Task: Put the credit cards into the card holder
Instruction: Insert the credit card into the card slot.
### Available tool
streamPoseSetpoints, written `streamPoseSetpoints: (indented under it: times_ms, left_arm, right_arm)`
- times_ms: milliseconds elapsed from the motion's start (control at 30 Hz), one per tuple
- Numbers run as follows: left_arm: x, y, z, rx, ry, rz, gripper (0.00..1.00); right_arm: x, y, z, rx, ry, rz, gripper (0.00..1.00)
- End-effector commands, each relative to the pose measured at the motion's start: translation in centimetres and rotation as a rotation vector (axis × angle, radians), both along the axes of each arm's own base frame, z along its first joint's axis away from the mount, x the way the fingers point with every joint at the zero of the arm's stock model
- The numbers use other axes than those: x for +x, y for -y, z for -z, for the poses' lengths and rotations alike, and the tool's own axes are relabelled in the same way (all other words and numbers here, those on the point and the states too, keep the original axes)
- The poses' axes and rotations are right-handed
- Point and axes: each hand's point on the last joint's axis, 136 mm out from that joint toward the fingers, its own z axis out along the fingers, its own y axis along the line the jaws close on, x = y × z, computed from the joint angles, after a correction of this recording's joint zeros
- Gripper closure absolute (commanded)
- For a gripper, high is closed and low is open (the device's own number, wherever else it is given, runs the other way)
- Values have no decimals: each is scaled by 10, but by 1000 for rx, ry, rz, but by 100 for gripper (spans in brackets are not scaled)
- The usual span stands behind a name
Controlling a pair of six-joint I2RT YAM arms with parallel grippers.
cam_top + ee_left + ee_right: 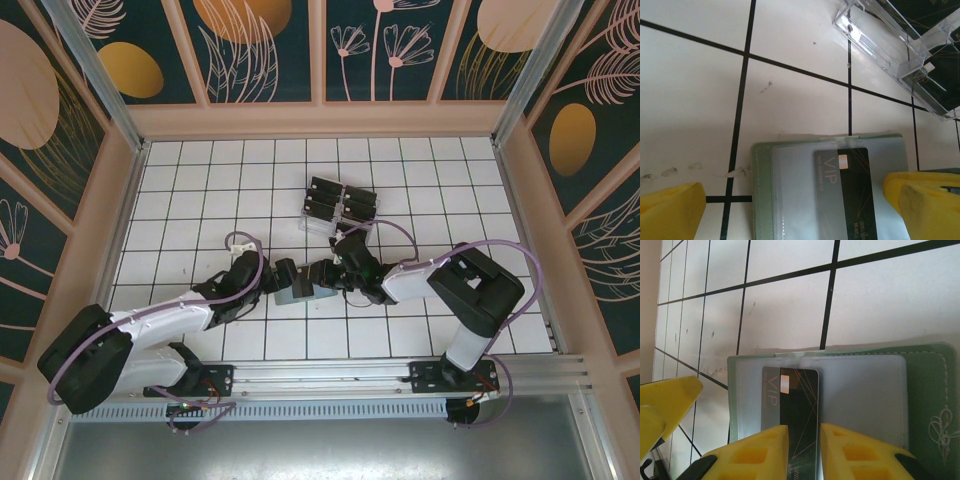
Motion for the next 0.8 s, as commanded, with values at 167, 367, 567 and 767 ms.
streamPoseSetpoints:
  times_ms: [167, 367, 567, 767]
  left_arm:
    - [-1, 6, 8, -66, -9, -2, 1]
    - [-2, 10, 15, -85, -21, 8, 2]
    - [-1, 14, 18, -90, -24, 17, 2]
    - [-1, 17, 21, -97, -32, 27, 2]
  right_arm:
    - [5, -5, 6, -14, 4, -12, 78]
    - [4, -11, 7, -8, -2, -26, 86]
    - [2, -17, 6, -3, -4, -42, 92]
    - [0, -23, 4, -1, -5, -57, 94]
